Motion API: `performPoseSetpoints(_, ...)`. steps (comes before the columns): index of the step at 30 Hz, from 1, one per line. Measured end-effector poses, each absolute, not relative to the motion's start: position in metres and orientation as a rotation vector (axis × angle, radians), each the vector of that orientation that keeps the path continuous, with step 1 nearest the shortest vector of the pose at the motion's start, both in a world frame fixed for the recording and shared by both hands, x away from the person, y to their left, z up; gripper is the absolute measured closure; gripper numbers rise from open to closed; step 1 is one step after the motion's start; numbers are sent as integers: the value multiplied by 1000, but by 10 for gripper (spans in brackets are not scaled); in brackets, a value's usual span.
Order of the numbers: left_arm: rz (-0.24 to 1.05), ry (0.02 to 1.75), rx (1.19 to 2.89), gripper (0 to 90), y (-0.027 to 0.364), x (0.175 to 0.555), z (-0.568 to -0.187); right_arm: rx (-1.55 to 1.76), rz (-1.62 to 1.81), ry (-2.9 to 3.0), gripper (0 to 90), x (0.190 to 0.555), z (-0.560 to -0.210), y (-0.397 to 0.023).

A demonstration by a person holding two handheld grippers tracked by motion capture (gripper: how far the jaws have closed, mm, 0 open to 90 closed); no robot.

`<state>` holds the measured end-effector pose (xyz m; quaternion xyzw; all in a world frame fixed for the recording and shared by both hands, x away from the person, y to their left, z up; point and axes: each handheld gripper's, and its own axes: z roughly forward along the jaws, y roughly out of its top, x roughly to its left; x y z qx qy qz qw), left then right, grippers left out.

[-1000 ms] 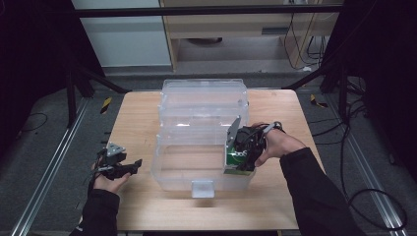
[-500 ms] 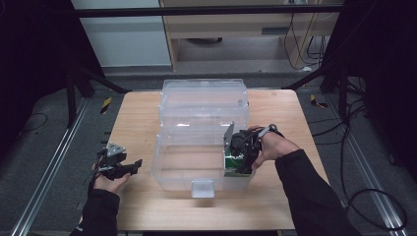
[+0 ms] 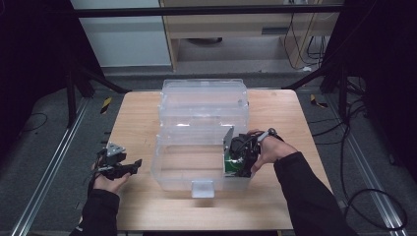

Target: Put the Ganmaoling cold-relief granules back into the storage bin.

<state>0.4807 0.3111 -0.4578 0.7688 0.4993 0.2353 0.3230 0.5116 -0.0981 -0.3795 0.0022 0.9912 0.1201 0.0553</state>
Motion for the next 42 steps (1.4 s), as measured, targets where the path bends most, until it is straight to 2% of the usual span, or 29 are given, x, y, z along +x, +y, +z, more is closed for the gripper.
performPoseSetpoints(23,616,1312,2020,306,311,481,-458,58,307,3005,149,511,-384,-96)
performPoseSetpoints(33,618,1313,2008,309,312,480,-457,202,460,2916,199,507,-360,-108)
performPoseSetpoints(42,616,1298,2004,314,311,479,-456,296,617,2809,292,493,-338,-121)
